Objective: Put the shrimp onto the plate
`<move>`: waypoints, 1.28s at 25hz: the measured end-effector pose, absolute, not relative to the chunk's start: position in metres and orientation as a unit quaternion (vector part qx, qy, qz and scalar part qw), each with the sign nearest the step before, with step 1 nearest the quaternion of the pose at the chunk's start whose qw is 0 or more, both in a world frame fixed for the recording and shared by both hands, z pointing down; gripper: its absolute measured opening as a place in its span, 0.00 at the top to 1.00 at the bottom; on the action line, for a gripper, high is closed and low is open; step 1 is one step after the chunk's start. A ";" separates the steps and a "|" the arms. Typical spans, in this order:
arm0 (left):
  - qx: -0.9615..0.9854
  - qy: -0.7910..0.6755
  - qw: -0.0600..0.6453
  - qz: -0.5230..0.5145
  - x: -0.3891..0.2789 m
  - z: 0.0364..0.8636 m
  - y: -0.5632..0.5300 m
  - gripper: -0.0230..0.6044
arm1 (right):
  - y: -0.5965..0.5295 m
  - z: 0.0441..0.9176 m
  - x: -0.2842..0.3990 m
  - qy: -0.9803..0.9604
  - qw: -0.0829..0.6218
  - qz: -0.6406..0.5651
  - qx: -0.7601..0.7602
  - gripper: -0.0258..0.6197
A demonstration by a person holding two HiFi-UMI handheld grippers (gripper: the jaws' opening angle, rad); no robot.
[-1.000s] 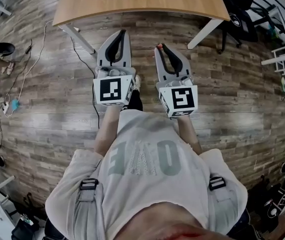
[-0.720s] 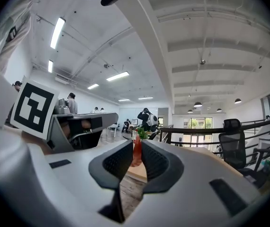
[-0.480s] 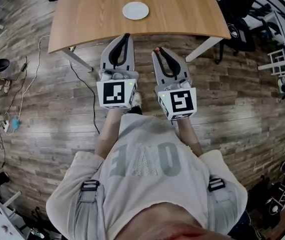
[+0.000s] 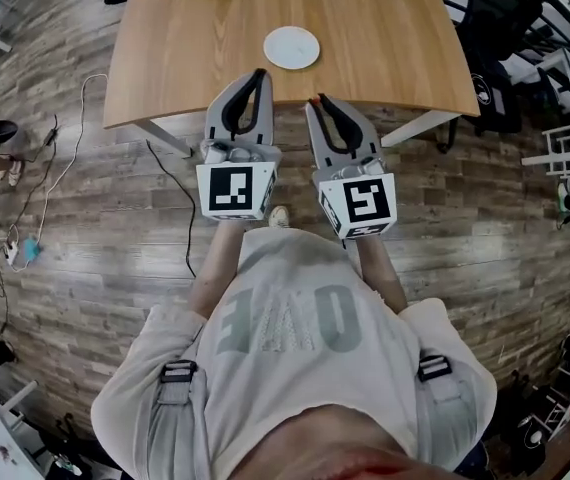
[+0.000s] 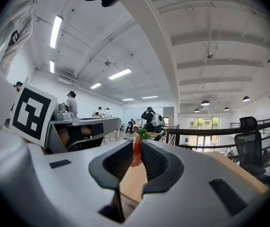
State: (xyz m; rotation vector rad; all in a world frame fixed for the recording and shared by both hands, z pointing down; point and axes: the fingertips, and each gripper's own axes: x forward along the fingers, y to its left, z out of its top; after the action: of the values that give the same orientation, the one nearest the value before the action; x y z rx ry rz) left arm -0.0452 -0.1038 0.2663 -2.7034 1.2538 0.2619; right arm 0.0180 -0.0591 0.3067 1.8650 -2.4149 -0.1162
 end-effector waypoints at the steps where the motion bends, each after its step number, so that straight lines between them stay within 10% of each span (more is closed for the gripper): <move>1: -0.900 0.421 0.074 0.085 -0.048 0.268 -0.111 0.95 | -0.067 0.307 0.016 -0.793 0.045 -0.038 0.607 0.87; 32: -0.887 0.458 0.049 0.033 0.037 0.291 -0.292 0.95 | -0.262 0.328 0.143 -0.794 0.047 -0.009 0.605 0.87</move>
State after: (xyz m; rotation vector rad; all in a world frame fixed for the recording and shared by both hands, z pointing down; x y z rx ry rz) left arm 0.0370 -0.2920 0.2915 -2.7033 1.3943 0.0998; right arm 0.1426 -0.2621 0.3283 1.8464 -2.4233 -0.0276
